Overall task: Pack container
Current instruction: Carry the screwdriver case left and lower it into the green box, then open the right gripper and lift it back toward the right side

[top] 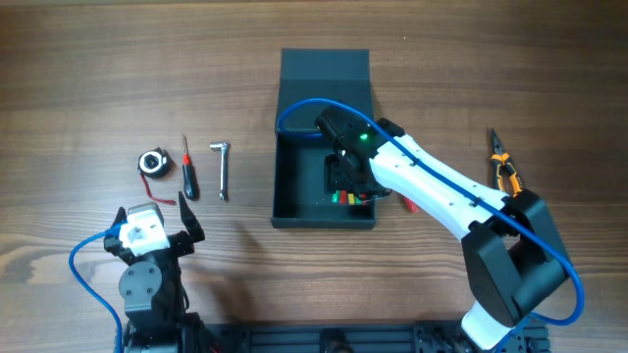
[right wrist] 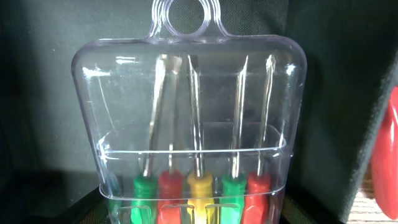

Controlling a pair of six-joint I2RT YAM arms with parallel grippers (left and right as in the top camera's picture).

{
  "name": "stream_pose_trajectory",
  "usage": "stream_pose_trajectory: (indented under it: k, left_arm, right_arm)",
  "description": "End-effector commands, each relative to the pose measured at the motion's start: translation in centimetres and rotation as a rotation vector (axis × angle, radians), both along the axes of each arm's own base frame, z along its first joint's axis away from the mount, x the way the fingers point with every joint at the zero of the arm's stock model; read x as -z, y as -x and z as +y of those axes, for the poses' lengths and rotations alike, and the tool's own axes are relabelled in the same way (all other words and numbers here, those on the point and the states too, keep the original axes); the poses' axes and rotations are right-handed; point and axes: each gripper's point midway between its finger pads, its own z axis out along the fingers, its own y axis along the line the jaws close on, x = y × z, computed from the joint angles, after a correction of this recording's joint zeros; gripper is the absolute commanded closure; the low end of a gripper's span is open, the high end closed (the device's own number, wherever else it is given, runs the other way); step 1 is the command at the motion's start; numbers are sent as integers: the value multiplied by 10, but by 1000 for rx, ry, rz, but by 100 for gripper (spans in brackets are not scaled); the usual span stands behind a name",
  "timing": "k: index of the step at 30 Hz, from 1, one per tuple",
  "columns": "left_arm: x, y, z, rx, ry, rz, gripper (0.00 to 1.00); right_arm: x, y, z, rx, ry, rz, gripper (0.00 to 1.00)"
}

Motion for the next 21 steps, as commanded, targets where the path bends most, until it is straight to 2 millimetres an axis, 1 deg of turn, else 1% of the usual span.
stream_pose_trajectory:
  k: [1, 6, 10, 11, 12, 13, 14, 16, 17, 18, 19, 21]
  left_arm:
    - [1, 0, 0, 5, -22, 3, 0]
    - [1, 0, 0, 5, -22, 3, 0]
    - [1, 0, 0, 5, -22, 4, 0]
    - [1, 0, 0, 5, -22, 3, 0]
    - [1, 0, 0, 5, -22, 3, 0]
    - [1, 0, 0, 5, -22, 3, 0]
    - [1, 0, 0, 5, -22, 3, 0]
    - [1, 0, 0, 5, -22, 4, 0]
    - [1, 0, 0, 5, -22, 3, 0]
    - [1, 0, 0, 5, -22, 3, 0]
    - [1, 0, 0, 5, -22, 3, 0]
    - [1, 0, 0, 5, -22, 3, 0]
  right_arm:
    - [6, -2, -3, 21, 17, -3, 32]
    - [6, -1, -1, -7, 8, -1, 21]
    - [6, -3, 6, -12, -27, -1, 20]
    - [5, -3, 10, -22, -45, -3, 21]
    - [3, -5, 18, -46, -84, -5, 22]
    - [-8, -12, 30, -53, -131, -24, 23]
    - [-23, -22, 41, -88, -169, -56, 23]
    - [-49, -35, 51, -122, -196, -99, 23]
    - [-75, -45, 57, -164, -207, -138, 23]
    - [-94, -51, 58, -186, -205, -165, 22]
    - [-114, -58, 52, -175, -177, -193, 21]
    - [-149, -67, 32, -177, -111, -243, 20]
